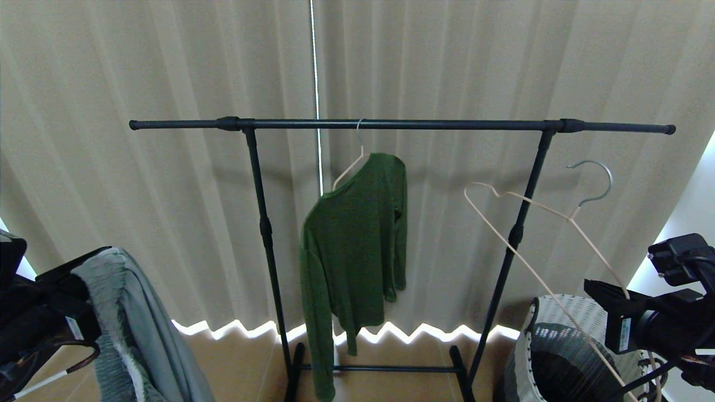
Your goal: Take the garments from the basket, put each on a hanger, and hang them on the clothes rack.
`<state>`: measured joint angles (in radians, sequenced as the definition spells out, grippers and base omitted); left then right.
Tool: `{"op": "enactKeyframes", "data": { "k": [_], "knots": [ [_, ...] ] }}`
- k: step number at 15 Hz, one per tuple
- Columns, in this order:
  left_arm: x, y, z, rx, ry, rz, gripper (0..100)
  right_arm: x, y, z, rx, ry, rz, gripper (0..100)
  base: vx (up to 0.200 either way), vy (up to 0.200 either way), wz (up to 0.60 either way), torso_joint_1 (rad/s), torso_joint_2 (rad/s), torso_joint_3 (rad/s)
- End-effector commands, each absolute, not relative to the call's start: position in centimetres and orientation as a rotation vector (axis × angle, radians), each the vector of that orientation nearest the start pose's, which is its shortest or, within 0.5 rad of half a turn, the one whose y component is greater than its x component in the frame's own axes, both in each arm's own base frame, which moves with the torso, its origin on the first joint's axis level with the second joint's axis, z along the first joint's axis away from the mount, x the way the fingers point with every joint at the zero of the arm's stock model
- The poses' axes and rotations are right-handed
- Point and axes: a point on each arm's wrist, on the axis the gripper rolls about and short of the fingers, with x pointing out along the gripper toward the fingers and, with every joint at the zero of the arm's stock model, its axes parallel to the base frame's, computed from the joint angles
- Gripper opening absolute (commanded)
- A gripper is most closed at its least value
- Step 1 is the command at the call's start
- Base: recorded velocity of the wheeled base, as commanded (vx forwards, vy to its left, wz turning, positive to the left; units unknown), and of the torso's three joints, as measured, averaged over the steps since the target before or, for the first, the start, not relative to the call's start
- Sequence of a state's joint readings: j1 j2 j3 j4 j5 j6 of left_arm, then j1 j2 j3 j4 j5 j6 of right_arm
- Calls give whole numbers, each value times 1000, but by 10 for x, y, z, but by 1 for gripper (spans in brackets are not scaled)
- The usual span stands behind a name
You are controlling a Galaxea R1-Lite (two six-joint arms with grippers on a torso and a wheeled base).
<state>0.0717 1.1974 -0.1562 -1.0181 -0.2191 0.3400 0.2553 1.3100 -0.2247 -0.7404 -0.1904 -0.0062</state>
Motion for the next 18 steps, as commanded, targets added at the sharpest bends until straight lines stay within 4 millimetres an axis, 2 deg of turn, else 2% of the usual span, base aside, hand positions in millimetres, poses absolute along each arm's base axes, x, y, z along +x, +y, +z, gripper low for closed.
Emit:
{"op": "enactKeyframes", "data": {
  "k": [1,6,9,12,16,18],
  "knots": [
    [146,6,164,336,1,-149,0,162,40,134,-87,345,78,0,0,0,0,0,0,0],
    [147,7,165,338,12,-73,0,156,47,133,-91,343,129,0,0,0,0,0,0,0],
    [151,8,163,331,101,-30,0,153,46,130,-71,354,130,0,0,0,0,0,0,0],
    [163,7,185,327,173,-4,0,156,48,131,-76,357,160,0,0,0,0,0,0,0],
    [173,-28,207,247,237,-143,0,162,64,148,13,307,309,0,0,0,0,0,0,0],
    [190,-57,212,213,254,-127,0,167,82,158,58,290,400,0,0,0,0,0,0,0]
  ]
}}
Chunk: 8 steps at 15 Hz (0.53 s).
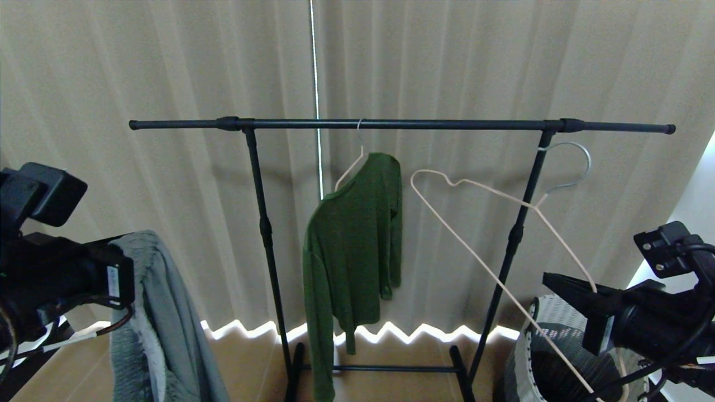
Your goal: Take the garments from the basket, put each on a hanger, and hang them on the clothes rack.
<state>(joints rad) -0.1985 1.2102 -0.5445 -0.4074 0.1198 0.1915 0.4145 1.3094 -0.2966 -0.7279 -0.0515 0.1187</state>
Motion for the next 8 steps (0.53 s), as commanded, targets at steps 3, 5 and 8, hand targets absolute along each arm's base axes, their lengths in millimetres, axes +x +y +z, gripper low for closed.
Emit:
{"op": "enactKeyframes", "data": {
  "k": [3,5,8],
  "knots": [
    [223,-78,212,159,285,-43,0,176,112,161,53,304,537,0,0,0,0,0,0,0],
    [242,-82,212,124,290,9,0,178,130,163,91,317,611,0,0,0,0,0,0,0],
    [264,-88,213,94,282,109,0,171,151,164,115,339,699,0,0,0,0,0,0,0]
  ]
}}
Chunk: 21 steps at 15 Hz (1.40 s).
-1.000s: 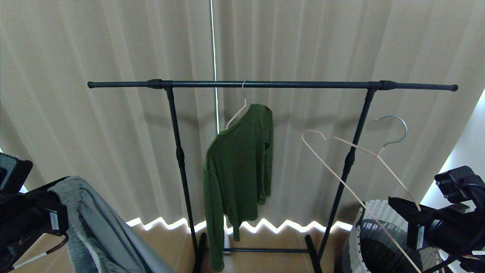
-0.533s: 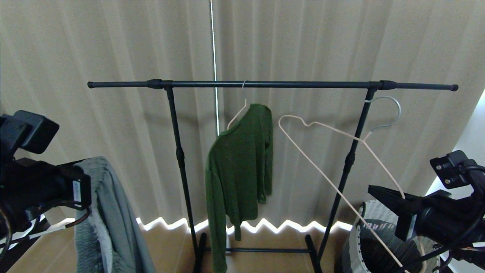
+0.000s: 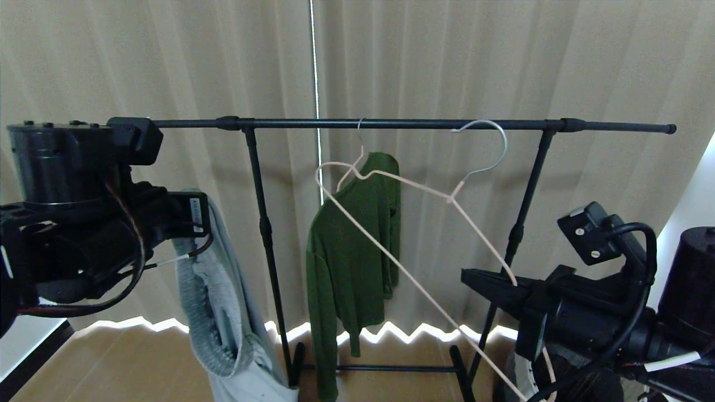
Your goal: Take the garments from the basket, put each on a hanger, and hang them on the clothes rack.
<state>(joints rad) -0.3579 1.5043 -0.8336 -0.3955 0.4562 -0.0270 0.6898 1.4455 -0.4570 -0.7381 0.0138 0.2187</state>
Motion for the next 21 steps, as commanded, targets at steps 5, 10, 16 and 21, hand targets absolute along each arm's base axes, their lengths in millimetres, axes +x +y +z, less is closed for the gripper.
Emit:
{"op": "enactKeyframes", "data": {
  "k": [5,10,16,21],
  "knots": [
    [294,-101,227,-24,223,160,0,146,176,160,137,391,838,0,0,0,0,0,0,0],
    [292,-109,232,-96,201,140,0,149,192,153,118,422,863,0,0,0,0,0,0,0],
    [301,-103,230,-84,204,171,0,156,201,157,126,409,867,0,0,0,0,0,0,0],
    [314,-95,225,-70,213,234,0,144,204,154,115,424,907,0,0,0,0,0,0,0]
  ]
}}
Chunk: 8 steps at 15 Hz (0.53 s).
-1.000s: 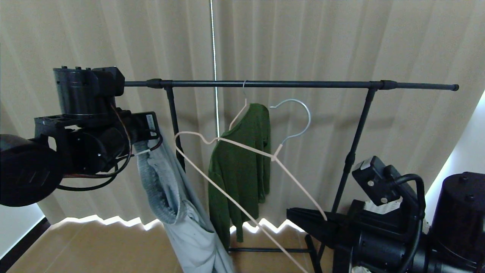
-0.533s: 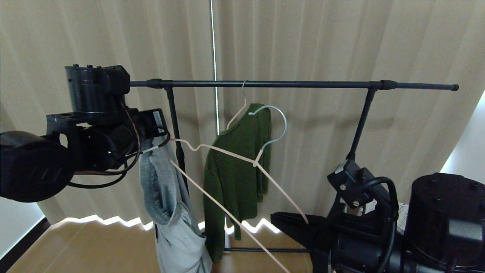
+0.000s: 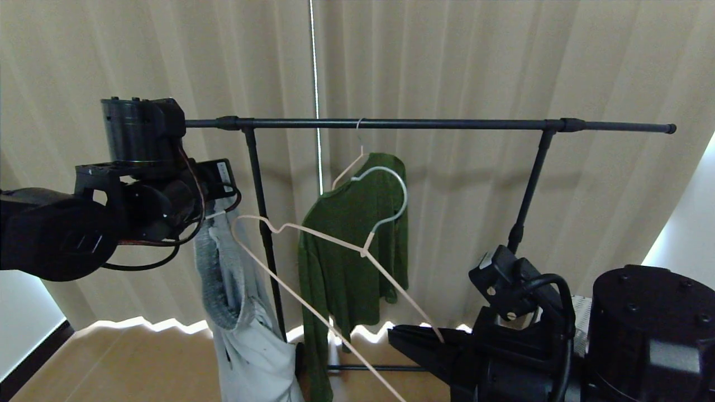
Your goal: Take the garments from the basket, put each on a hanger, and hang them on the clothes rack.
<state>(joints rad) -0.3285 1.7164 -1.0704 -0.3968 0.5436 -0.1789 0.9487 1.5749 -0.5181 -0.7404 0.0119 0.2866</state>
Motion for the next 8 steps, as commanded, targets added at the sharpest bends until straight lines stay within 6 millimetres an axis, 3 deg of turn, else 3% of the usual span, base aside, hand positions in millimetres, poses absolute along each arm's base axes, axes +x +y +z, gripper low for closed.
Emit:
{"op": "enactKeyframes", "data": {
  "k": [1,5,8],
  "knots": [
    [313,-97,225,-68,211,235,0,145,205,154,115,423,908,0,0,0,0,0,0,0],
    [312,-100,225,-46,211,233,0,141,206,155,113,420,921,0,0,0,0,0,0,0],
    [303,-113,227,-30,211,207,0,154,220,151,109,429,904,0,0,0,0,0,0,0]
  ]
}}
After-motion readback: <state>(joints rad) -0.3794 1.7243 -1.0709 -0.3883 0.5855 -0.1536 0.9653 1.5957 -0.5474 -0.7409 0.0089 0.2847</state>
